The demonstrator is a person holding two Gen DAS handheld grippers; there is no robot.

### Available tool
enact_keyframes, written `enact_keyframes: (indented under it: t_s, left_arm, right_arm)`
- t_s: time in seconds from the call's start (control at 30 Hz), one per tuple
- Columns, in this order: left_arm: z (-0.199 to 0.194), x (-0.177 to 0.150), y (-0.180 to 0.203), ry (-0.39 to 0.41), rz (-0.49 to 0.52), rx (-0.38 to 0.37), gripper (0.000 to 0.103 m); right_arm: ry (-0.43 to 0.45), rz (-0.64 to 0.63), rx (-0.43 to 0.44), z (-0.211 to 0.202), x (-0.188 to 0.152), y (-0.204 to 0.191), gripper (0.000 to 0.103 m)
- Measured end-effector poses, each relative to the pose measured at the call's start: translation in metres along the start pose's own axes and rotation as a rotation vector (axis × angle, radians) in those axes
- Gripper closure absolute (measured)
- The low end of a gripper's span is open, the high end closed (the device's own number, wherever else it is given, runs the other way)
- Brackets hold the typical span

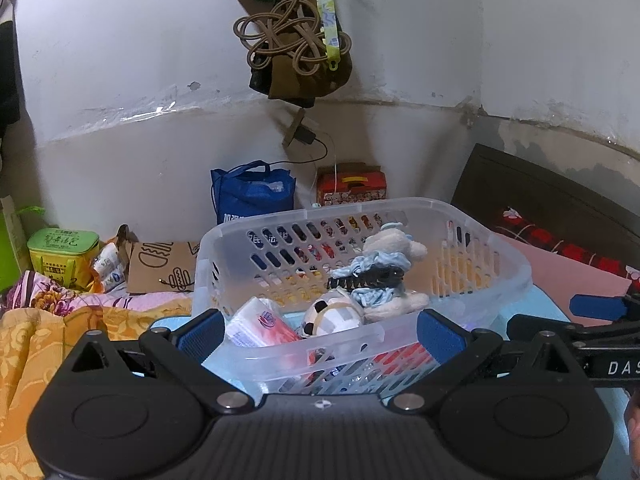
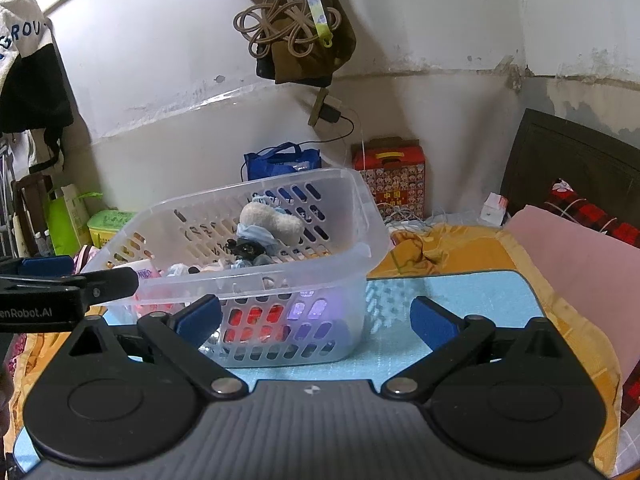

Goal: Organize objects

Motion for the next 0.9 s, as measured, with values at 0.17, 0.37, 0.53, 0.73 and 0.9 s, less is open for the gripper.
enact_keyframes:
  t_s: [0.17,0.37,0.53,0.73,0.9]
  left_arm:
    - [0.0006,-0.0014,0.0009,0.005,0.008,0.001,0.0]
    - [0.0013,-0.0014,0.0018,0.006,0.012,0.005,0.0]
    - [0.0018,-0.0022,0.0029,0.008,0.015,0.011,0.0]
    - [0.0024,-0.004,0.0036,0.007,0.018,0.017,0.0]
    - [0.0028,-0.0035,0.0034,0.01,0.015,0.025,0.0]
  right_arm:
    - [0.006,0.0,0.006,0.0003,-0.0002,-0.0006,0.0]
    - [0.003,0.0,0.003,0.0018,-0.0015,-0.0006,0.0]
    - [0.005,0.002,0.004,0.001,-0.0018,-0.0002,0.0]
    - [0.002,0.002,0.005,0.0013,-0.0017,0.0008,0.0]
    - [0.001,0.001,0.005,0.0021,-0.0025,0.0005,0.0]
Point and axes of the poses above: each gripper's, at about its wrist camera, not at the fingertips, and z roughly the way its jaws point, y to its right, x to its top, the point moved 2 cm from there along z, roughly the way its jaws point, and after that the axes turned 15 degrees about x, right-handed, at the moved point
